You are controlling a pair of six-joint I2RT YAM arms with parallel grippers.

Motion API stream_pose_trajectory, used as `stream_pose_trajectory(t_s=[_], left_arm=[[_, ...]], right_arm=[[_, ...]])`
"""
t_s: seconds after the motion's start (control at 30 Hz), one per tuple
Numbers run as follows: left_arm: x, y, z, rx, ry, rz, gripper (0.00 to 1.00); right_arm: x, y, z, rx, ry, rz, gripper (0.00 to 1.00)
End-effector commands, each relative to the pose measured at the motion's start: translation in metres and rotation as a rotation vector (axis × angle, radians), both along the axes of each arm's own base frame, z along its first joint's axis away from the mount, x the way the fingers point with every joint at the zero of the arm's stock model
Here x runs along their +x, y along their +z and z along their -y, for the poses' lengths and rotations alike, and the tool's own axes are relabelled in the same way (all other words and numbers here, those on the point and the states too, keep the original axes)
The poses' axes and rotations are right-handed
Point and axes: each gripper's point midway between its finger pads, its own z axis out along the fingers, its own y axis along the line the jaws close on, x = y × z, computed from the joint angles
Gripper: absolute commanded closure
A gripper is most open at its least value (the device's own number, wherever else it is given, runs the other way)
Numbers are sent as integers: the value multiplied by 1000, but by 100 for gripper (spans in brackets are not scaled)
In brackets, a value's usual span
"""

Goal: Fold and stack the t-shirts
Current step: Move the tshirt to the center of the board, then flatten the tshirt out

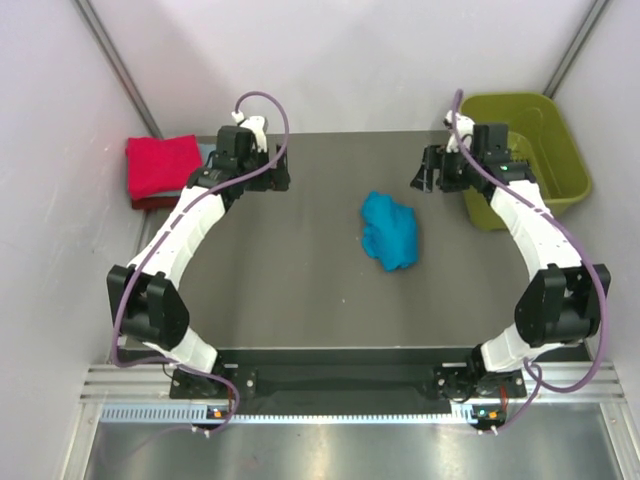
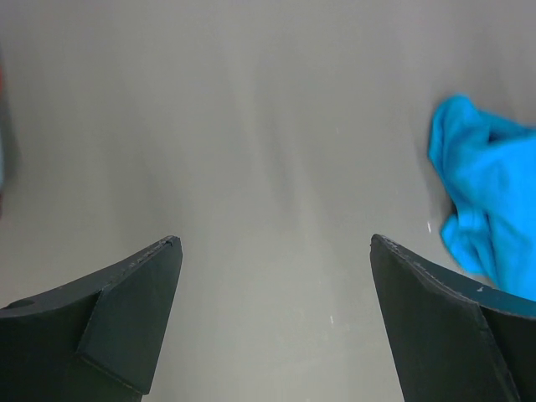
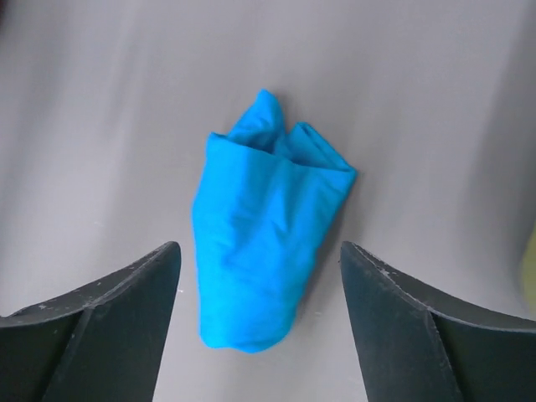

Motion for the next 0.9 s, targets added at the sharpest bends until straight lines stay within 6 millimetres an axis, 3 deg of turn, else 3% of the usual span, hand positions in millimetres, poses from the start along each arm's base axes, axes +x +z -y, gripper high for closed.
stream_pose_trajectory(t_s=[0.0,0.1,0.13,0.3,0.4,0.67,0.87], left_arm=[[-19,5,7,-36,-67,4,1],[-26,4,2,-32,-63,2,1],[-28,5,3,-44,-70,0,1],[-30,12,-4,-68,-56,12,2],[-27,15,-15,-71,-16,22,2],[-29,31,-35,-98,34,51,2],[-29,32,-34,-117,31,47,2]], right_arm=[[-13,11,-28,-142,153,105,25],[-19,-3,-58,-204,250,100,27],[-26,-8,-80,-213,311,102,27],[-30,-48,-145,-262,453,40,37],[-29,-77,-157,-272,464,-34,44],[-15,-140,-150,-359,432,-161,44],[-4,-152,-152,-397,427,-165,44]])
